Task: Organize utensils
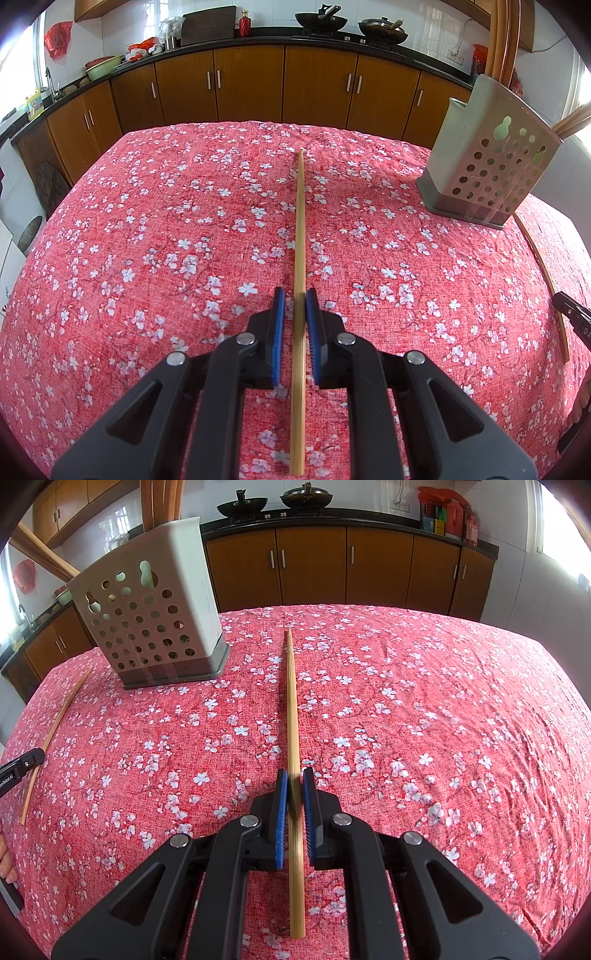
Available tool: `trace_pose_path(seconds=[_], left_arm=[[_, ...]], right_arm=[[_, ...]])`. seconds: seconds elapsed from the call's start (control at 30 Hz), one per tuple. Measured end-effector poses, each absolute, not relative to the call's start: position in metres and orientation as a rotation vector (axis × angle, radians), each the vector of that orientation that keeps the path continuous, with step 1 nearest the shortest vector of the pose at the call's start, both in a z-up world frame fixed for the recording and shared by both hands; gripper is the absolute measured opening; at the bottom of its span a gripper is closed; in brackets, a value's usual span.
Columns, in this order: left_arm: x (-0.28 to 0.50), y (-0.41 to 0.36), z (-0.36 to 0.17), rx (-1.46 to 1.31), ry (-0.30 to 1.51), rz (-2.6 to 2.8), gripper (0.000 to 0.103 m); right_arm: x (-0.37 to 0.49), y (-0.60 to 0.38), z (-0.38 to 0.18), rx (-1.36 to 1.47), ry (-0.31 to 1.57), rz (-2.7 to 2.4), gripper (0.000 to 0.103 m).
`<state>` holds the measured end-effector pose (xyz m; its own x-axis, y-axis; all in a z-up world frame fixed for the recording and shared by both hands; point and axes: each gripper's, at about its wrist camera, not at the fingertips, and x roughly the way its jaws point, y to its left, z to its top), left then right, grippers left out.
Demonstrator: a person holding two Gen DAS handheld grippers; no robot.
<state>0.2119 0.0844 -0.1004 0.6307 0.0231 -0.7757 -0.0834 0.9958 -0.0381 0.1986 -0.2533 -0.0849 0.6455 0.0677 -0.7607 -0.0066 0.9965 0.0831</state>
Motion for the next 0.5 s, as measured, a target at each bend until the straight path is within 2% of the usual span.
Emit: trace_pose_path(seconds=[0.5], left_arm=[[0.2119, 0.0848, -0.1006, -0.073, 0.887, 0.061, 0.014]], right_arm=[[0.1983, -0.2540, -0.0842, 0.076, 0.868, 0.042, 0.010]])
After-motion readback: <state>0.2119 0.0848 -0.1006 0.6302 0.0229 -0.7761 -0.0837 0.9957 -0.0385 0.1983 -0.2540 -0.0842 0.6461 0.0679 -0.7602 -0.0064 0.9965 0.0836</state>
